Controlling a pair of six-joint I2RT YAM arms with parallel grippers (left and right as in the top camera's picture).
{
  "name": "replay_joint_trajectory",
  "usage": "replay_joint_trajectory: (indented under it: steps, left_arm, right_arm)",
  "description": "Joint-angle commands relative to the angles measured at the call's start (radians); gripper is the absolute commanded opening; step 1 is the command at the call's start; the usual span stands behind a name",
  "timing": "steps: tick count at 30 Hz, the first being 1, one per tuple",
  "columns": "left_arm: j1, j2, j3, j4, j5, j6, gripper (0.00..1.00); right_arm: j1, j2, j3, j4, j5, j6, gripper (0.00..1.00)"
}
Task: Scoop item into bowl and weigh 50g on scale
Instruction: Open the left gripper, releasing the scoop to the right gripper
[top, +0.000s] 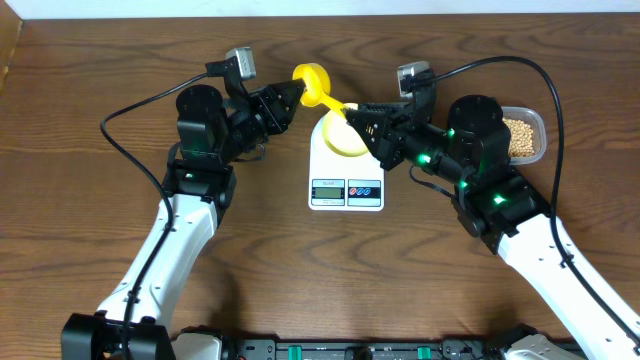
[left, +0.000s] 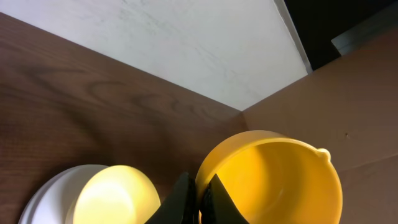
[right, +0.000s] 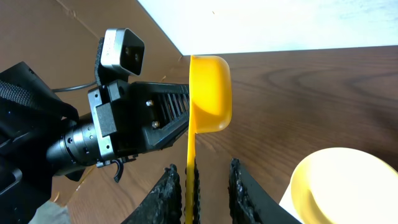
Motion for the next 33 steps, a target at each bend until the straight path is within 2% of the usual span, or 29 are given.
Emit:
replay_joint_trajectory:
  steps: [1,12,21,26,29,33]
  left_arm:
    - [0.002,-0.013,0.001,0.005,0.017,0.0,0.07]
    - [0.002,-0.013,0.001,0.005,0.017,0.0,0.07]
    - [0.002,-0.013,0.001,0.005,0.017,0.0,0.07]
    - [0.002,-0.013,0.001,0.005,0.017,0.0,0.07]
    - [0.002,-0.013,0.001,0.005,0.017,0.0,0.07]
    - [0.002,-0.013,0.001,0.005,0.017,0.0,0.08]
  right_arm:
    - [0.004,0.002,0.014,-0.001,0.001,-0.002,0.24]
    - [0.004,0.002,0.014,-0.003,0.0,0.041,0.19]
    - [0.004,0.002,0.014,-0.003,-0.02,0.057,0.21]
    - [0.004,0.002,0.014,-0.003,-0.022,0.057,0.14]
    - [0.004,0.002,0.014,0.0,-0.022,0.057,0.01]
    - [0.004,0.002,0.014,0.001,-0.021,0.077,0.01]
